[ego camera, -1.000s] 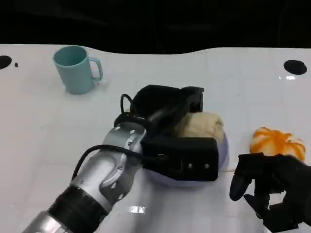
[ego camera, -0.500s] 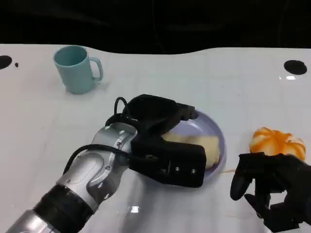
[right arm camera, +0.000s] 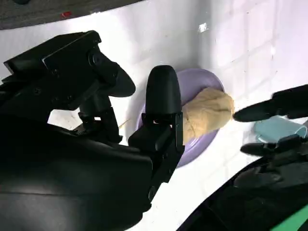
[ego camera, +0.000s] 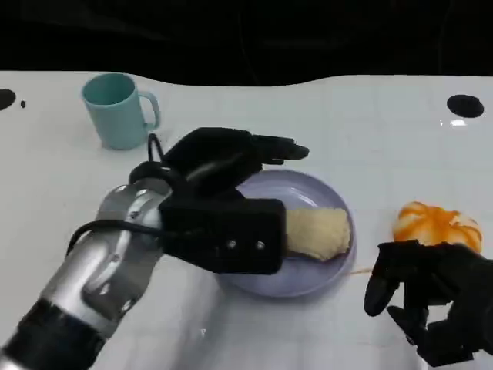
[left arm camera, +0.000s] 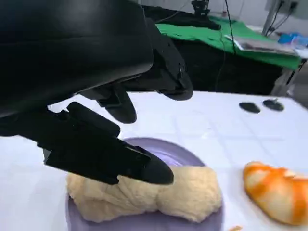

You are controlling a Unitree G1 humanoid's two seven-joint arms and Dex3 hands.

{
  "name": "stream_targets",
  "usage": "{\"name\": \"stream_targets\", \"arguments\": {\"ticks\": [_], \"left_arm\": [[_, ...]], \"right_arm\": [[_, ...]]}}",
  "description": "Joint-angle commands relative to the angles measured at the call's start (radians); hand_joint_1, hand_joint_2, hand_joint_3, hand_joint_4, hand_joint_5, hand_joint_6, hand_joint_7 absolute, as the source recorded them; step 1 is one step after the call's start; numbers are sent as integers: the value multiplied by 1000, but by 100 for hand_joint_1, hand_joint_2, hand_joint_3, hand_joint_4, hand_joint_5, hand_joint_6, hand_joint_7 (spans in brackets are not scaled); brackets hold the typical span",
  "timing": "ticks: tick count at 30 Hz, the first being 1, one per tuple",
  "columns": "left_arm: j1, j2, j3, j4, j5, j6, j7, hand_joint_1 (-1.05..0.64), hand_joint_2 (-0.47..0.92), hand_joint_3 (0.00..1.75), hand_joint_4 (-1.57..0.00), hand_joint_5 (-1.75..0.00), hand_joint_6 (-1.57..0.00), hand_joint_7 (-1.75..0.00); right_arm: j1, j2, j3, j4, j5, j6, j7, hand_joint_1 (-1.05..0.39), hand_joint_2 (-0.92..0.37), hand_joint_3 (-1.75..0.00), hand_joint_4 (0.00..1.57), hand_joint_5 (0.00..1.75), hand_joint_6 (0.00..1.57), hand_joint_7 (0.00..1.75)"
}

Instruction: Grasp the towel on the left side of the plate with the left hand and place it into the plate.

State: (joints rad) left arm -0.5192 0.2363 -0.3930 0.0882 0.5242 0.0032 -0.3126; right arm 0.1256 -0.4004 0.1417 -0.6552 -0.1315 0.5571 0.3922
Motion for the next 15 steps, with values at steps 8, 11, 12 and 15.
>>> {"name": "stream_targets", "arguments": {"ticks": [8, 11, 12, 15], "left_arm": [[244, 27, 243, -239, -418, 108, -137, -21, 92, 24, -69, -88, -77, -14], [319, 16, 323, -327, -577, 197, -160, -18, 88, 32, -69, -109, -85, -25], [344, 13, 346, -363, -624, 242, -160, -16, 75, 58, -69, -117, -84, -44], [420, 8, 408, -494, -747, 421, -133, -15, 48, 112, -73, -139, -79, -98]], "right_arm": [[-13, -4, 11, -12, 0, 21, -3, 3, -57, -106, 70, 175, 69, 144], [-15, -1, 11, -13, 6, 26, -1, 3, -57, -107, 71, 175, 70, 144], [-15, -1, 10, -14, 8, 28, 0, 4, -57, -107, 71, 175, 70, 144], [-17, -3, 10, -22, 8, 41, 2, 3, -57, -107, 71, 175, 69, 144]]}}
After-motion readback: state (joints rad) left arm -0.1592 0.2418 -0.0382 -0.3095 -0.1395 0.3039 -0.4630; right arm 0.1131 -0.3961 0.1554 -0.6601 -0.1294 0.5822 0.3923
